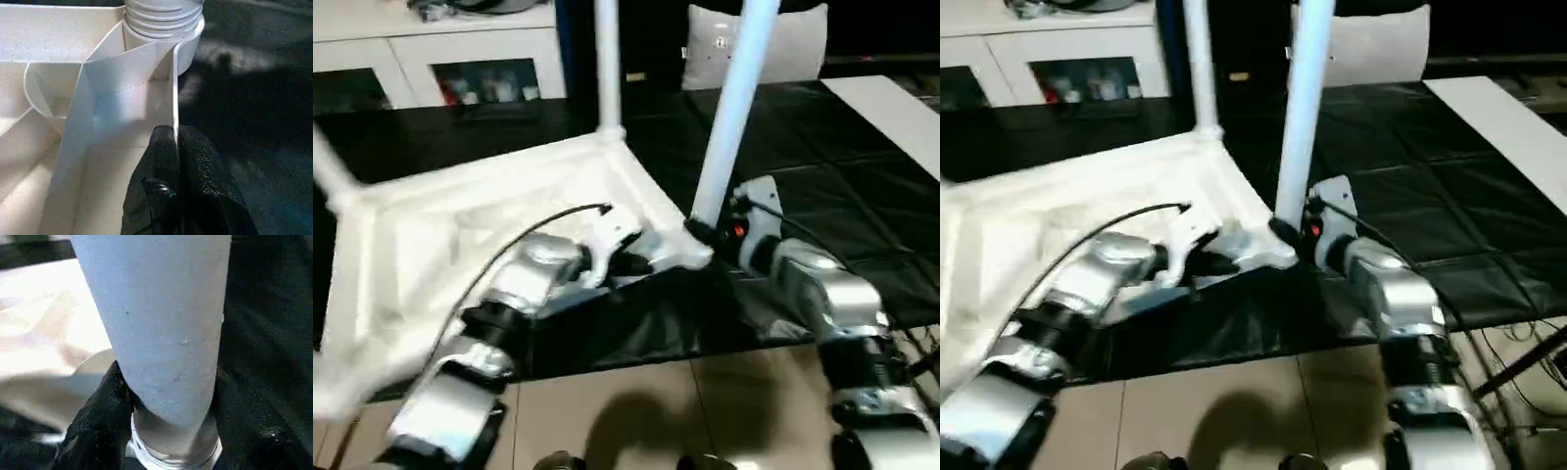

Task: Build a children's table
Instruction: Rotate leg to tighten

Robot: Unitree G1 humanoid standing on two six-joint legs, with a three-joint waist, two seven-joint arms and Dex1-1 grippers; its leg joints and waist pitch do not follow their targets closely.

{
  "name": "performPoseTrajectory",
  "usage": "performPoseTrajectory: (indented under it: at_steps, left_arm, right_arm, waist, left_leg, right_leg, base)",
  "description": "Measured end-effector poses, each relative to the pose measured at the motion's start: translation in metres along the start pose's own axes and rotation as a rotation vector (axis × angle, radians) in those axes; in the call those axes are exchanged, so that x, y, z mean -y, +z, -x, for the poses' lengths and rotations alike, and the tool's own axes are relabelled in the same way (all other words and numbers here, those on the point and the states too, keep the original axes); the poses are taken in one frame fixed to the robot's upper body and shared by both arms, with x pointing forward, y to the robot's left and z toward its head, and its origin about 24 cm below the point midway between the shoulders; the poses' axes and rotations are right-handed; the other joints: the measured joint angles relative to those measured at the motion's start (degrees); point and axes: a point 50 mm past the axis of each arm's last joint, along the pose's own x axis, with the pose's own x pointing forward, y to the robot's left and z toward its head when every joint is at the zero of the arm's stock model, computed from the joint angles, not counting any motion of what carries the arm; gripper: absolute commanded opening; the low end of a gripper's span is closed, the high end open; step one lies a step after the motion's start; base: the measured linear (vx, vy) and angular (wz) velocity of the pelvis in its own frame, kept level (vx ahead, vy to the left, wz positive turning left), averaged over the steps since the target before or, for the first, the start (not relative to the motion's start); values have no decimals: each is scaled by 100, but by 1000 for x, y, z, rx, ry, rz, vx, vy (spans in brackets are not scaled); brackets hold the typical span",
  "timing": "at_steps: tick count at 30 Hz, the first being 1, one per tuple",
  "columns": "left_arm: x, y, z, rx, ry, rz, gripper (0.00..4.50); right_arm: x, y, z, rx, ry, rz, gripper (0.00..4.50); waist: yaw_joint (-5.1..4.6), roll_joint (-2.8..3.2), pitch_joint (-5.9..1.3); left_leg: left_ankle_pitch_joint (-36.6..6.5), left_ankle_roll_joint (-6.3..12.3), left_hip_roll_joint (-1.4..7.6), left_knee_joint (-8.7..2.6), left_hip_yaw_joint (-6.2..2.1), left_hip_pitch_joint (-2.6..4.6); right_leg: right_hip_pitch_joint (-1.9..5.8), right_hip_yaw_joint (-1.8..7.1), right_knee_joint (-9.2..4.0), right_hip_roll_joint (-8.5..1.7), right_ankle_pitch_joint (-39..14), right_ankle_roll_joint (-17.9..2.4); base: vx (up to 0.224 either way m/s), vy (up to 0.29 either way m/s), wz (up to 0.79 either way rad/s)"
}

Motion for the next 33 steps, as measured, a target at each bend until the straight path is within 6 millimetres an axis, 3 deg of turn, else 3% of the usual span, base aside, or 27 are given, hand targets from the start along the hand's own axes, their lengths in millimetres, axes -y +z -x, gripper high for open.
performPoseTrajectory:
  at_steps: [7, 9, 18, 25, 33]
  left_arm:
    - [2, 4, -4, 18, 8, -15, 0]
    - [2, 3, -3, 23, 4, -31, 0]
    - [0, -9, 10, 56, -65, -79, 0]
    - [-2, -21, 32, 26, -221, -174, 0]
    - [4, -26, 44, -24, -409, -258, 0]
  right_arm:
    - [-2, -1, 1, 45, 15, -20, 318]
    - [6, -3, 10, 34, 57, -3, 342]
    - [25, -9, 37, -38, 230, 79, 413]
    - [37, -1, 62, -45, 457, 207, 413]
    - [30, -2, 71, -131, 731, 238, 336]
  waist:
    - [108, 11, -6]
    - [161, 11, -5]
    - [214, 27, -8]
    - [342, 30, -10]
    - [535, 29, -12]
  left_leg:
    - [-2, 3, 11, -47, -1, 0]
    - [-2, 3, 11, -47, -1, -1]
    - [-2, 3, 12, -46, 2, -6]
    - [-1, 4, 13, -43, 2, -5]
    - [-3, 6, 12, -19, 2, -6]
  right_leg:
    - [-11, -19, 0, 9, 36, -24]
    - [-12, -19, -1, 8, 36, -24]
    - [-18, -17, 0, 8, 37, -23]
    - [-19, -18, 5, 8, 37, -23]
    - [-8, -16, 11, 2, 38, -26]
  base:
    - [0, 0, 0]
    - [0, 0, 0]
    - [0, 0, 0]
    - [0, 0, 0]
    - [0, 0, 0]
